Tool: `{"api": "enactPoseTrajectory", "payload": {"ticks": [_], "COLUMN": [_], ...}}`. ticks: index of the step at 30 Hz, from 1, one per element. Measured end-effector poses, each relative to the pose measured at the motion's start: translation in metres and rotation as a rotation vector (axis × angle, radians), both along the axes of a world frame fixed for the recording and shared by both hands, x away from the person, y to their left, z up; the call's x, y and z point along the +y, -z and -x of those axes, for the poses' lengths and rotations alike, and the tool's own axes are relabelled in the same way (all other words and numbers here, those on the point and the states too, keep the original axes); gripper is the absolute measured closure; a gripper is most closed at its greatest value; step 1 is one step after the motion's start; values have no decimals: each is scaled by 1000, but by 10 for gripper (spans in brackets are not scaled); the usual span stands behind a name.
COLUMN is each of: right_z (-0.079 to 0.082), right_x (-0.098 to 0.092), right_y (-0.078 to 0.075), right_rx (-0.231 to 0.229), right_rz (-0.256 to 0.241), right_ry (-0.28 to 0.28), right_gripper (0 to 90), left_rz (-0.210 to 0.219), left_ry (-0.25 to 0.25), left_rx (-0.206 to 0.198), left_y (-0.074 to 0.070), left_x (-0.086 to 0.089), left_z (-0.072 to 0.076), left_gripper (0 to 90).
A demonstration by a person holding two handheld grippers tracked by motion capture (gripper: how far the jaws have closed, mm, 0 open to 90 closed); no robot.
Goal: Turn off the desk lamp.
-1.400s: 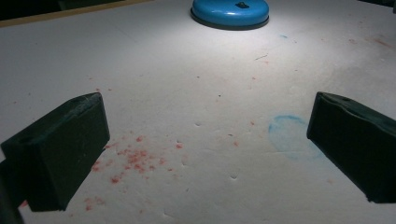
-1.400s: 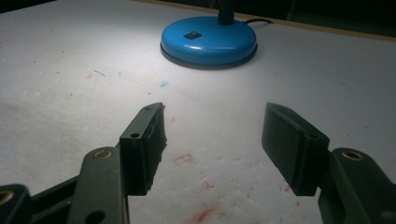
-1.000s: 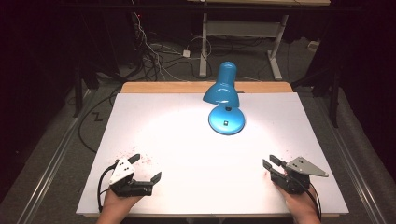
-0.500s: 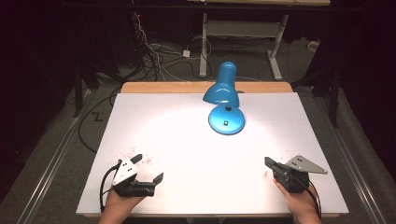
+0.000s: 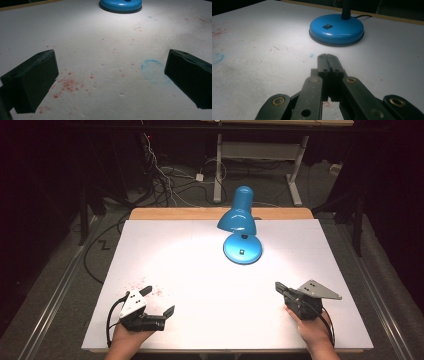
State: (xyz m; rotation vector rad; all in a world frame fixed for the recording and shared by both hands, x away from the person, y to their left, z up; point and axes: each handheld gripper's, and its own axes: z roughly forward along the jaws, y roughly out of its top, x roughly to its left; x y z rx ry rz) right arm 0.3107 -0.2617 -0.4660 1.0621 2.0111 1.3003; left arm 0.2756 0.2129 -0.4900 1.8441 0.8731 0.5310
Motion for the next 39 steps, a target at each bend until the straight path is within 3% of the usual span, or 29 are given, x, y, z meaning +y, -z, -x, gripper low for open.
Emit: {"api": "enactPoseTrajectory", "payload": {"ticks": [7,10,15,20,29,36,39], "right_z": [-15,-22,-35,-50,-71,-86,-92], "right_x": [9,14,19,23,35,46,49], "right_y": [-5,-8,-12,-12,-9,-6,-5], "right_rx": [1,-2,-3,40,69,67,75], "right_rz": [-10,-4,19,-9,5,9,3], "right_ry": [-10,-10,-3,-13,-40,-56,-50], "right_gripper": [900,900,900,900,900,900,900], "left_rz": [3,37,24,17,19,55,36], "left_ry": [-2,-3,-9,-20,33,24,31], "left_rx": [1,27,13,17,11,19,10], "left_y": [-1,-2,0,-3,-6,-5,-2], "left_x": [0,2,3,4,3,6,6], "left_z": [0,0,0,0,0,0,-2], "left_gripper": [0,0,0,0,0,0,0]}}
